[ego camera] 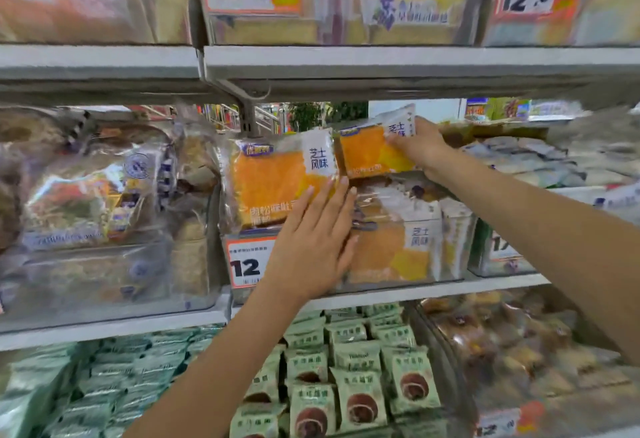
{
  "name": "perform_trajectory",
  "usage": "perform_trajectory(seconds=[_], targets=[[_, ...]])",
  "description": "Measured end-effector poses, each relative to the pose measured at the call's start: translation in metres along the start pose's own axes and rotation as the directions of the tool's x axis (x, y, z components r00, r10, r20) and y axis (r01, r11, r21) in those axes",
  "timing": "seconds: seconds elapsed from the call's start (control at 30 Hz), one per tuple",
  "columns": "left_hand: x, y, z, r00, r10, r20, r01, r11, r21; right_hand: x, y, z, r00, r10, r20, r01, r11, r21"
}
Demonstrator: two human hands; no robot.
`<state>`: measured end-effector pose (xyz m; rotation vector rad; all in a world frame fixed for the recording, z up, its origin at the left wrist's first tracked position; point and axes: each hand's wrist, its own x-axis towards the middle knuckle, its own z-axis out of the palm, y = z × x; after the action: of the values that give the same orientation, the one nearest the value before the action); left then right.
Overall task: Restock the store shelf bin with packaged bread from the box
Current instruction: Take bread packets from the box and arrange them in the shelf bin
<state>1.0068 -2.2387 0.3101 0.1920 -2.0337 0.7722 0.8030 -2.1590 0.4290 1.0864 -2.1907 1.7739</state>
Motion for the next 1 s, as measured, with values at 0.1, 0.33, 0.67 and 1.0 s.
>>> perform_trajectory(seconds=[0.1, 0.33, 0.67, 1.0], targets=[[0.000, 0.000, -0.001, 1.000, 0.001, -0.017, -0.001, 1.000, -0.016, 0.029, 0.015, 0.019, 0.991, 0.053, 0.120, -0.054, 0.999, 0.007], [-0.001, 0.000, 0.003, 0.997, -0.003, -0.073, 0.000, 0.999, -0.035, 0.050, 0.041, 0.035, 0.972, 0.126, 0.200, -0.087, 0.978, -0.192], [-0.002, 0.000, 0.005, 0.997, -0.008, -0.075, 0.004, 0.999, -0.045, 0.043, 0.021, 0.034, 0.957, 0.257, 0.138, -0.132, 0.803, -0.581], [-0.003, 0.001, 0.006, 0.997, -0.008, -0.077, 0.004, 0.999, -0.043, 0.039, 0.025, 0.036, 0.954, 0.272, 0.123, -0.165, 0.826, -0.540]])
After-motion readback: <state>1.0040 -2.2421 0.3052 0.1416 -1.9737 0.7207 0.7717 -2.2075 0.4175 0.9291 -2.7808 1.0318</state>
